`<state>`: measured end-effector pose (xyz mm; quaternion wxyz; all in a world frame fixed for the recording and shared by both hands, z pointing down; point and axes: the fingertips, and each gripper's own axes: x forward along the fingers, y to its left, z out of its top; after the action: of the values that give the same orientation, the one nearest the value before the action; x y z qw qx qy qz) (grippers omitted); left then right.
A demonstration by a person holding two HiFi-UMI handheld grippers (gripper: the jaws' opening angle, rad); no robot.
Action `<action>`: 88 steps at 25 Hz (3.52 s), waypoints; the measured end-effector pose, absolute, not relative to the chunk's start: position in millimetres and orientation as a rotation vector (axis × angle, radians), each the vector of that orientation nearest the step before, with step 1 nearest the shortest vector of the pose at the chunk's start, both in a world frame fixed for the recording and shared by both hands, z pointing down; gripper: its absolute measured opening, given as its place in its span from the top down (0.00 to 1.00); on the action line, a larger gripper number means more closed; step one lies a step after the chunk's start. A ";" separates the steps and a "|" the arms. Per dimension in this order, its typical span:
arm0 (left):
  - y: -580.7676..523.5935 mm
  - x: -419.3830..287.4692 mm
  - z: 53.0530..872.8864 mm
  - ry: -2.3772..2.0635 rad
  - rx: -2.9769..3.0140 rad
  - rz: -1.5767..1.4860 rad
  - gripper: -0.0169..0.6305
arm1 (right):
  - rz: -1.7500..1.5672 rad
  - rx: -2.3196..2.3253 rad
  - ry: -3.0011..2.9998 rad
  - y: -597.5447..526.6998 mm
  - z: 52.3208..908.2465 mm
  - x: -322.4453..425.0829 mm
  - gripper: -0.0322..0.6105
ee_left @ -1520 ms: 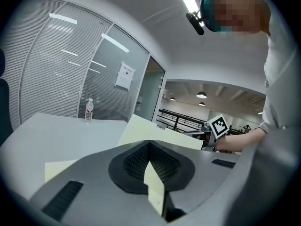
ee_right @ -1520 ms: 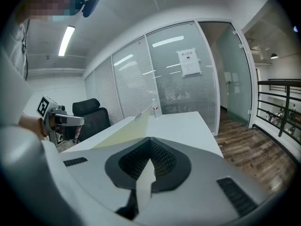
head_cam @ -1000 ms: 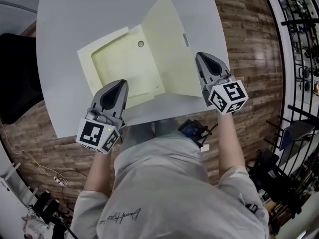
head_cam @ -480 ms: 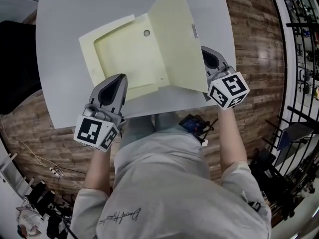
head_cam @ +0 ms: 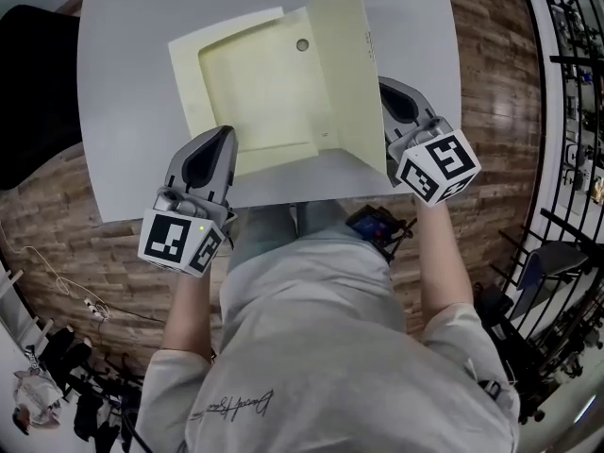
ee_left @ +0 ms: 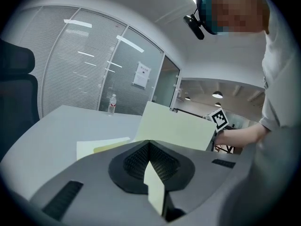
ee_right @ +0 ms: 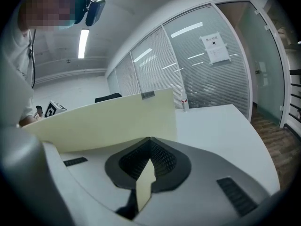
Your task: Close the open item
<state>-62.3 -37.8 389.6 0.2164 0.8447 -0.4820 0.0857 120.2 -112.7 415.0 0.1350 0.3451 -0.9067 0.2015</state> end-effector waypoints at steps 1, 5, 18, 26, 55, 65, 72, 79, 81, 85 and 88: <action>-36.9 -66.8 389.9 -1.349 2.333 0.234 0.96 | 0.580 0.989 -2.627 -111.7 414.7 116.6 0.93; -34.0 -86.4 393.3 -1.402 2.298 0.229 0.96 | 0.568 0.941 -2.628 -108.5 416.1 101.2 0.93; -28.1 -138.3 424.2 -1.472 2.222 0.256 0.96 | 0.577 0.936 -2.529 -104.4 427.1 63.4 0.93; -21.1 -175.5 477.5 -1.519 2.106 0.354 0.96 | 0.559 0.905 -2.486 -96.5 430.5 48.0 0.93; -12.8 -172.0 554.9 -1.387 2.027 0.426 0.96 | 0.363 0.717 -2.229 -72.4 483.0 -6.4 0.93; -10.6 -175.0 557.7 -1.386 2.024 0.413 0.96 | 0.317 0.646 -2.170 -61.8 497.5 -28.0 0.93; -12.6 -169.9 557.9 -1.391 2.014 0.398 0.96 | 0.294 0.603 -2.123 -56.8 509.8 -29.6 0.93; -16.2 -166.8 557.5 -1.396 2.013 0.404 0.96 | 0.295 0.571 -2.093 -55.2 519.9 -30.3 0.93; -16.6 -165.9 558.1 -1.397 2.012 0.407 0.96 | 0.294 0.565 -2.083 -55.1 522.7 -30.0 0.93; -17.2 -164.8 558.6 -1.402 2.009 0.407 0.96 | 0.290 0.557 -2.066 -55.2 527.0 -30.2 0.93; -16.4 -164.9 558.0 -1.401 2.007 0.405 0.96 | 0.288 0.557 -2.050 -53.2 530.3 -30.5 0.93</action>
<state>-164.9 -16.4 558.0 0.3241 0.7653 -0.5342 0.1546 -30.5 -53.2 530.3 0.4783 0.2283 -0.8398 0.1180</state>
